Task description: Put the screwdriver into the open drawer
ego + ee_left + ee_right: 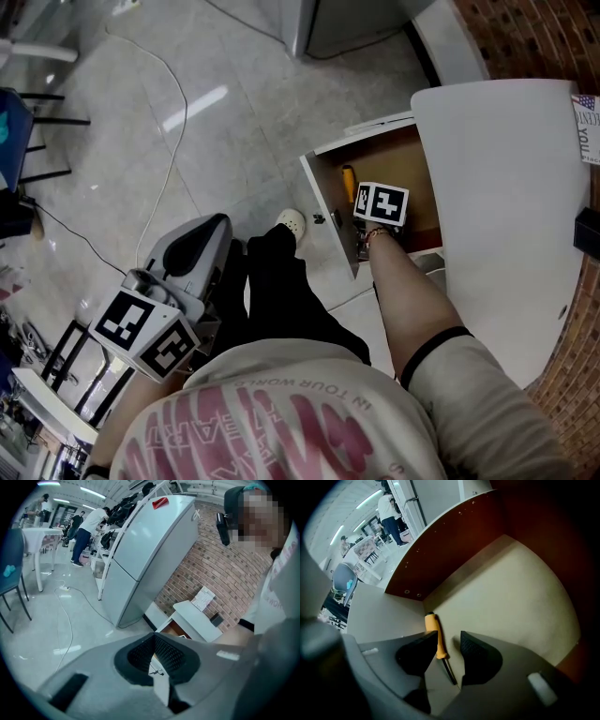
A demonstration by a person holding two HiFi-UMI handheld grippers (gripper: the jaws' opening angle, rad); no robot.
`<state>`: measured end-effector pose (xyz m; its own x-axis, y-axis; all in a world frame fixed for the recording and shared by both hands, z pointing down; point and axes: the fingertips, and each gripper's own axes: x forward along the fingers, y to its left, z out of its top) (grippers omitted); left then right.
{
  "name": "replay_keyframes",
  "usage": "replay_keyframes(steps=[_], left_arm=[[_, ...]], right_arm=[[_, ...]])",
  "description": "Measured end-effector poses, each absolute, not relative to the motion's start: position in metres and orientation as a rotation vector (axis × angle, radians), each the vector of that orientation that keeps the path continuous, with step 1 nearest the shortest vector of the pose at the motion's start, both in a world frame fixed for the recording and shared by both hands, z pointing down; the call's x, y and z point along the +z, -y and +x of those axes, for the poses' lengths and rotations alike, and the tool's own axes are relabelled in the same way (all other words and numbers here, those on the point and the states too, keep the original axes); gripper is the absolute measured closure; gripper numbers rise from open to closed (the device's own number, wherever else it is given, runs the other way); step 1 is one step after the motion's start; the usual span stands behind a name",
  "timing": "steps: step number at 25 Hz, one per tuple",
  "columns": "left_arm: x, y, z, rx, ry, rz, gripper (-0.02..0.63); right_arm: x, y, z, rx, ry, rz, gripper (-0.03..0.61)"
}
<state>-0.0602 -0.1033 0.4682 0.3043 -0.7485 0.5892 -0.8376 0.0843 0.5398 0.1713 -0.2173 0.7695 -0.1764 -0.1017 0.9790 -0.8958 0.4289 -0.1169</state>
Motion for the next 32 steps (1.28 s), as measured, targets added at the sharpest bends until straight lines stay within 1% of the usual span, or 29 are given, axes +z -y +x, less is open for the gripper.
replay_keyframes(steps=[9,12,14,19,26,32], left_arm=[[0.449,0.094,-0.062,0.097,1.419,1.765,0.612],[0.438,0.095,-0.063,0.080,1.394,1.818,0.612],[0.429,0.096,-0.063,0.076,1.371,1.864,0.612],[0.398,0.098,-0.069,0.065,1.312,1.992,0.612],[0.356,0.088,-0.081,0.099,1.286,2.161,0.612],[0.308,0.096,-0.086,0.031,1.253,2.294,0.612]], right_arm=[[0.730,0.206,0.153,0.883,1.695,0.874,0.452],[0.708,0.201,0.150,0.888,1.717,0.907,0.531],[0.691,0.196,0.147,0.879,1.740,0.918,0.566],[0.641,0.183,0.140,0.839,1.814,0.967,0.566],[0.564,0.159,0.130,0.875,1.918,1.119,0.568],[0.480,0.147,0.104,0.887,2.088,1.248,0.568]])
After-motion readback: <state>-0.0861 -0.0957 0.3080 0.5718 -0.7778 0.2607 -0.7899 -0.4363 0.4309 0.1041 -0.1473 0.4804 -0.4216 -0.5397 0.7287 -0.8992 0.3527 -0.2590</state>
